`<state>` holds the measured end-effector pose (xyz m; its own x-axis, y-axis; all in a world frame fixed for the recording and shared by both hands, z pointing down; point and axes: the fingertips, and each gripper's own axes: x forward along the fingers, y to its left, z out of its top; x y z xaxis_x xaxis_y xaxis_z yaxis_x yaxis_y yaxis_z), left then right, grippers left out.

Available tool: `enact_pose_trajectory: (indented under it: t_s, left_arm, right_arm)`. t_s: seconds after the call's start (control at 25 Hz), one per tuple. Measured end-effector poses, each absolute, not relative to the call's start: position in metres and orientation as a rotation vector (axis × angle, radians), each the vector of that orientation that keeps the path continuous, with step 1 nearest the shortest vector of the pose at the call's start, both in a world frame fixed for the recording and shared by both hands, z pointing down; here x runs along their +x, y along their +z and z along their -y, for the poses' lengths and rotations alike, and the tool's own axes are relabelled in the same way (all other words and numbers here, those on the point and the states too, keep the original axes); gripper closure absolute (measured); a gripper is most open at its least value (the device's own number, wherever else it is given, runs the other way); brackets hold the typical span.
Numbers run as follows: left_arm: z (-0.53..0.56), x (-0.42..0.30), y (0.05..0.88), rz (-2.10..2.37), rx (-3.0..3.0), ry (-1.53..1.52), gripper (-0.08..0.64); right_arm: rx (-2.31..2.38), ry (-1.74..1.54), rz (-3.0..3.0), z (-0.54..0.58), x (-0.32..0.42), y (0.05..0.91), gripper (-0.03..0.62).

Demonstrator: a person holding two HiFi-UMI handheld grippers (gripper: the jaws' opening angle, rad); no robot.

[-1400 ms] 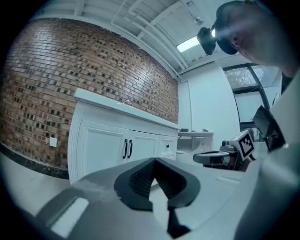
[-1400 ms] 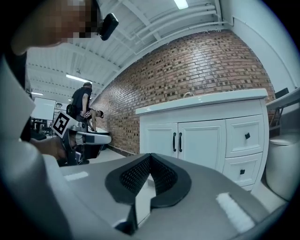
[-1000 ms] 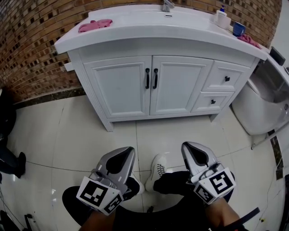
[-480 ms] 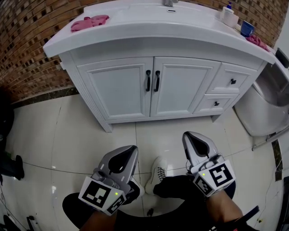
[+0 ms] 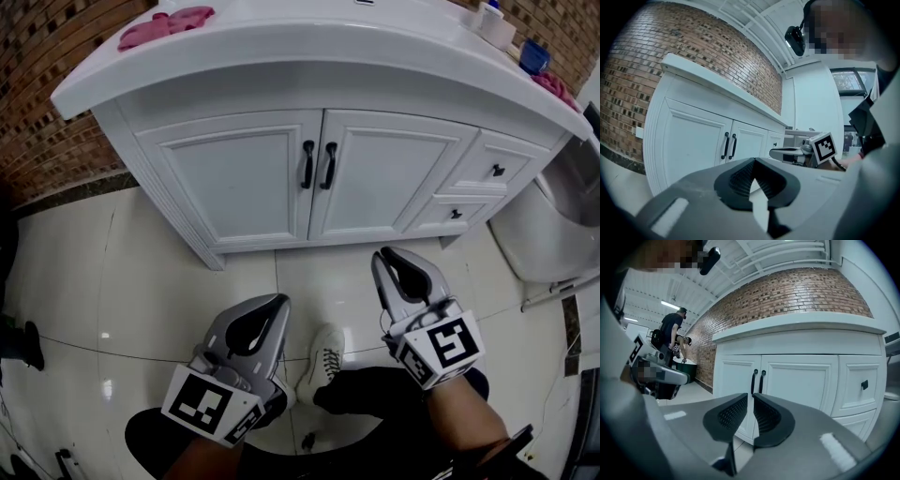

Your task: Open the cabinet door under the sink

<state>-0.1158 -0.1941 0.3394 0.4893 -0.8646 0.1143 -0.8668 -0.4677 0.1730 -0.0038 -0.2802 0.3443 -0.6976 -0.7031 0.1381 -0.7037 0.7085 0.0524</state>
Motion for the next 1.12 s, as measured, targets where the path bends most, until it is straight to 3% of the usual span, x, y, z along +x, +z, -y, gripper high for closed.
enact_pose_trajectory:
  t_s: [1.12]
  left_arm:
    - [0.272, -0.133, 0.362, 1.459, 2.519, -0.027, 0.554]
  right_arm:
    - [1.189, -0.055, 2.773, 0.406, -0.09, 0.356, 0.486]
